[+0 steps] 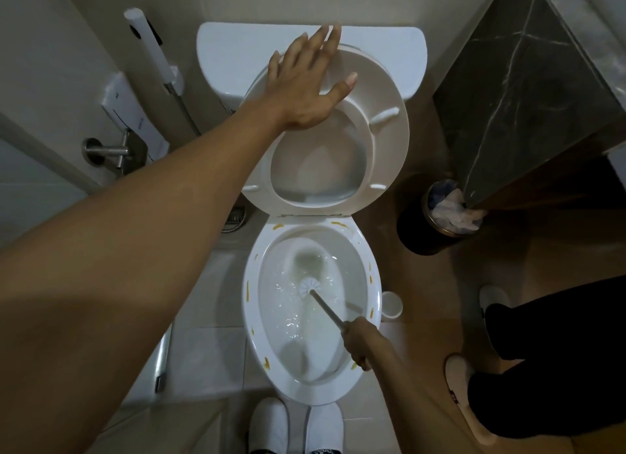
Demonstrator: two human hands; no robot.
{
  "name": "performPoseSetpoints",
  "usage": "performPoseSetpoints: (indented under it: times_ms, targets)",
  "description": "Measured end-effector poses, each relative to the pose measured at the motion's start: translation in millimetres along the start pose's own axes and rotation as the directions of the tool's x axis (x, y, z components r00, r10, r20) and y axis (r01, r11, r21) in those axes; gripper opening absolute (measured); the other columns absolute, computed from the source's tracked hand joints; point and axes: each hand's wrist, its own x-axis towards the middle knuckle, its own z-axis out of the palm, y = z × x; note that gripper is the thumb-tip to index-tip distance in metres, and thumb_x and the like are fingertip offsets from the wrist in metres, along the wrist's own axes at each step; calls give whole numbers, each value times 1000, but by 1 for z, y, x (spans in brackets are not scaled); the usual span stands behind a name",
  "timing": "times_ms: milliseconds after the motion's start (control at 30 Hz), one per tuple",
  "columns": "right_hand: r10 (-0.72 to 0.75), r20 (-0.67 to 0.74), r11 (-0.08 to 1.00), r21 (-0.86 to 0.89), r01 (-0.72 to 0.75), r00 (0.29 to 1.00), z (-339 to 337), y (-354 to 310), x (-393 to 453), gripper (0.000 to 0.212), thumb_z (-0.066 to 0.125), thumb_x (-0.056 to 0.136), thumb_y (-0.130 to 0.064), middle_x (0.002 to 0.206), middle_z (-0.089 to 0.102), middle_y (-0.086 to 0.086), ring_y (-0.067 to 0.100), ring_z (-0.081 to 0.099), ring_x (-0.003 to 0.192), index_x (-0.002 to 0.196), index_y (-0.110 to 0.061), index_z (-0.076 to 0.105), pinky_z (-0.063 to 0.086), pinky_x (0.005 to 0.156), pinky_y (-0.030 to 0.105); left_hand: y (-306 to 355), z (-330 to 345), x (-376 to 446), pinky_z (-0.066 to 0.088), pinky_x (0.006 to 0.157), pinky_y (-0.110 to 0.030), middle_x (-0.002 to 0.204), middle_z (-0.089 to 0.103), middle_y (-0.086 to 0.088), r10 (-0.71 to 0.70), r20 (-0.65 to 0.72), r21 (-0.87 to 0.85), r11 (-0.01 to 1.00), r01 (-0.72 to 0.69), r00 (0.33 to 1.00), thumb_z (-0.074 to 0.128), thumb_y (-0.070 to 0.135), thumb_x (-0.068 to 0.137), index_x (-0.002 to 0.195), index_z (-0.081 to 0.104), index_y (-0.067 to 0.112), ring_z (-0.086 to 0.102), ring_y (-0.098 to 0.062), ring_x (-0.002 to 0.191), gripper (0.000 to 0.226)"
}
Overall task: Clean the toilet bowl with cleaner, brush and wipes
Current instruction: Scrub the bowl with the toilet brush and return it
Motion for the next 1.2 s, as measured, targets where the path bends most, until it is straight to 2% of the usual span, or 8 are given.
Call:
performPoseSetpoints:
  times_ms: [100, 367, 533, 667, 767, 1000, 1100, 1200]
  targets:
    - [26, 31, 999, 21, -26, 999, 6, 3, -7, 27, 37, 100, -13, 76, 49, 5, 13, 47, 49, 122, -4, 51, 41, 40, 22, 0, 0, 0, -3, 115, -52, 160, -7, 0, 10, -3, 4, 1000, -10, 1000, 21, 61, 96, 152, -7, 25, -7, -24, 147, 72]
    - [-31, -8, 1000, -2, 31, 999, 6, 2, -7, 17, 35, 101, -13, 81, 43, 2, 11, 41, 55, 110, -9, 48, 42, 49, 22, 1, 1, 0, -4, 115, -51, 160, -8, 2, 4, -5, 0, 1000, -4, 1000, 21, 61, 96, 151, -8, 26, -8, -23, 147, 72]
    - [-89, -13, 995, -43, 88, 996, 10, 23, -34, 33, 31, 103, -19, 80, 45, 0, 8, 38, 55, 126, -7, 50, 47, 56, 24, 1, 0, 0, -4, 115, -51, 160, -10, 2, -3, -2, -11, 1000, 3, 1000, 21, 61, 96, 151, -10, 27, -8, -23, 147, 72]
    - [-108, 14, 994, 7, 107, 994, 8, 42, -61, 35, 31, 103, -28, 86, 51, 1, 10, 44, 53, 131, -19, 50, 35, 34, 18, 3, -1, -1, -3, 115, -51, 160, -9, 2, -16, 4, -9, 1000, 16, 1000, 22, 61, 96, 151, -9, 27, -7, -23, 147, 72]
    - [-182, 25, 981, -60, 184, 983, 11, 37, -69, 36, 30, 103, -24, 87, 50, 0, 9, 42, 55, 133, -21, 49, 35, 37, 17, 3, -2, -2, -4, 115, -50, 160, -9, 2, -16, 5, -10, 1000, 16, 1000, 22, 60, 96, 151, -9, 27, -7, -23, 147, 72]
    - [-142, -90, 989, 18, 144, 986, 0, -1, -23, 37, 33, 103, -31, 102, 58, 11, 18, 52, 67, 128, -10, 51, 47, 53, 27, 3, -1, -1, -3, 116, -51, 160, -7, 1, -17, 3, 9, 1000, 17, 1000, 21, 60, 96, 152, -7, 26, -7, -23, 147, 71]
    - [-125, -111, 989, 61, 132, 986, -5, -15, -5, 36, 35, 102, -32, 94, 55, 8, 15, 47, 57, 125, -11, 54, 41, 46, 25, 2, 0, 0, -3, 116, -50, 160, -7, 2, -20, 5, 6, 1000, 19, 1000, 21, 61, 96, 152, -6, 26, -7, -22, 147, 71]
    - [-126, -96, 989, 60, 132, 987, -3, -8, -12, 37, 36, 101, -35, 105, 60, 8, 19, 54, 72, 126, -13, 54, 43, 54, 27, 1, 1, 1, -2, 116, -51, 160, -6, 2, -11, -6, 13, 1000, 11, 1000, 21, 61, 96, 152, -6, 26, -7, -23, 147, 71]
